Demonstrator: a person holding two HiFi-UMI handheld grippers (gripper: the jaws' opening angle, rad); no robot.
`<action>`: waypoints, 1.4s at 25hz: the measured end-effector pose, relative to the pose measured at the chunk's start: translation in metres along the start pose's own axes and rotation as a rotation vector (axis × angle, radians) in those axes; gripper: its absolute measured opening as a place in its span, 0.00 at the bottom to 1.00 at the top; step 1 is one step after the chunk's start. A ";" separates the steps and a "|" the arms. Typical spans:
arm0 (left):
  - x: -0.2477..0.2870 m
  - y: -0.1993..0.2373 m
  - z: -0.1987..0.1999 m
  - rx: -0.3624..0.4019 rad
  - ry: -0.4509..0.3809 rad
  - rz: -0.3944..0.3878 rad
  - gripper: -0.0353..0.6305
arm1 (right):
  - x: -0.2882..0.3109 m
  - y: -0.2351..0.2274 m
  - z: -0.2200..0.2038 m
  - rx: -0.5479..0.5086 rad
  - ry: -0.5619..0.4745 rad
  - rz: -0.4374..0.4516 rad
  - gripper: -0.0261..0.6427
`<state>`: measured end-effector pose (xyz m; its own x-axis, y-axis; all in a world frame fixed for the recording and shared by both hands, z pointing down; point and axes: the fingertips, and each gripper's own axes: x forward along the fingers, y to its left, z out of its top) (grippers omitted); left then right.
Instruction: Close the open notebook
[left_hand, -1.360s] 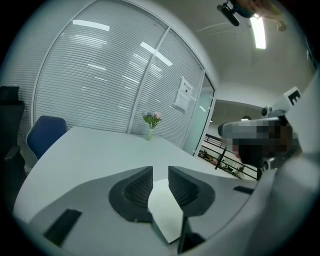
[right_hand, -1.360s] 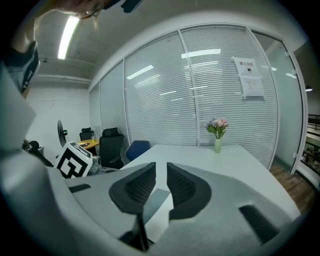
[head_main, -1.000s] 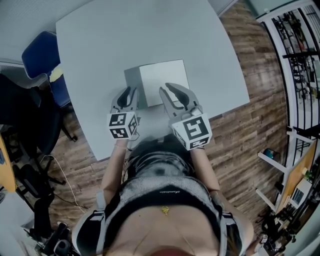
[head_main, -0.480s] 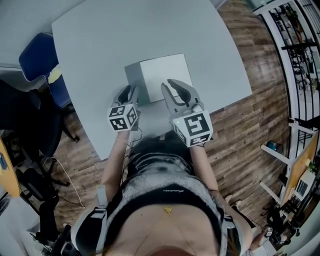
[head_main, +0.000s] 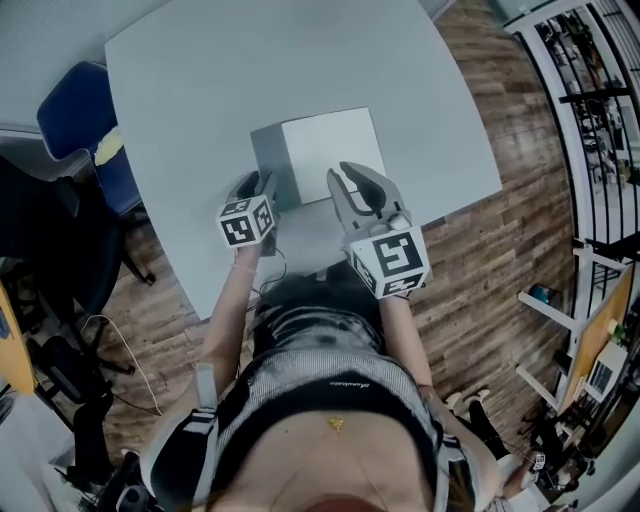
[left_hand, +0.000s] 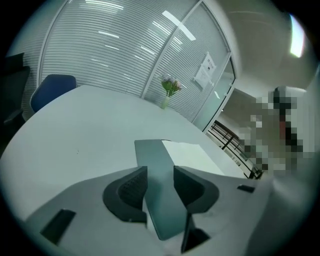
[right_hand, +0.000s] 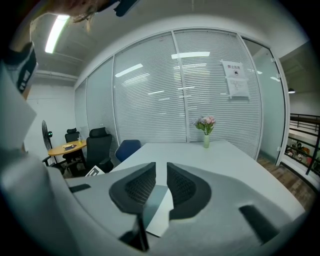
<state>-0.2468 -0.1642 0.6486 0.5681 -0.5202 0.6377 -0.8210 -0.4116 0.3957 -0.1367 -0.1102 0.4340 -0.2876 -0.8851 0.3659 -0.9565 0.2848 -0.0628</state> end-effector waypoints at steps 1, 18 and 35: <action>0.002 0.000 -0.003 -0.010 0.009 0.000 0.26 | -0.001 0.001 -0.002 0.000 0.001 -0.002 0.14; 0.023 0.012 -0.034 -0.083 0.089 0.095 0.34 | 0.000 -0.024 -0.015 0.021 0.021 0.054 0.14; 0.027 0.009 -0.034 -0.030 0.115 0.198 0.36 | -0.005 -0.061 -0.010 0.019 0.009 0.086 0.14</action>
<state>-0.2407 -0.1561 0.6914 0.3870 -0.4994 0.7752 -0.9182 -0.2863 0.2740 -0.0764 -0.1199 0.4451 -0.3679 -0.8544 0.3670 -0.9292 0.3523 -0.1114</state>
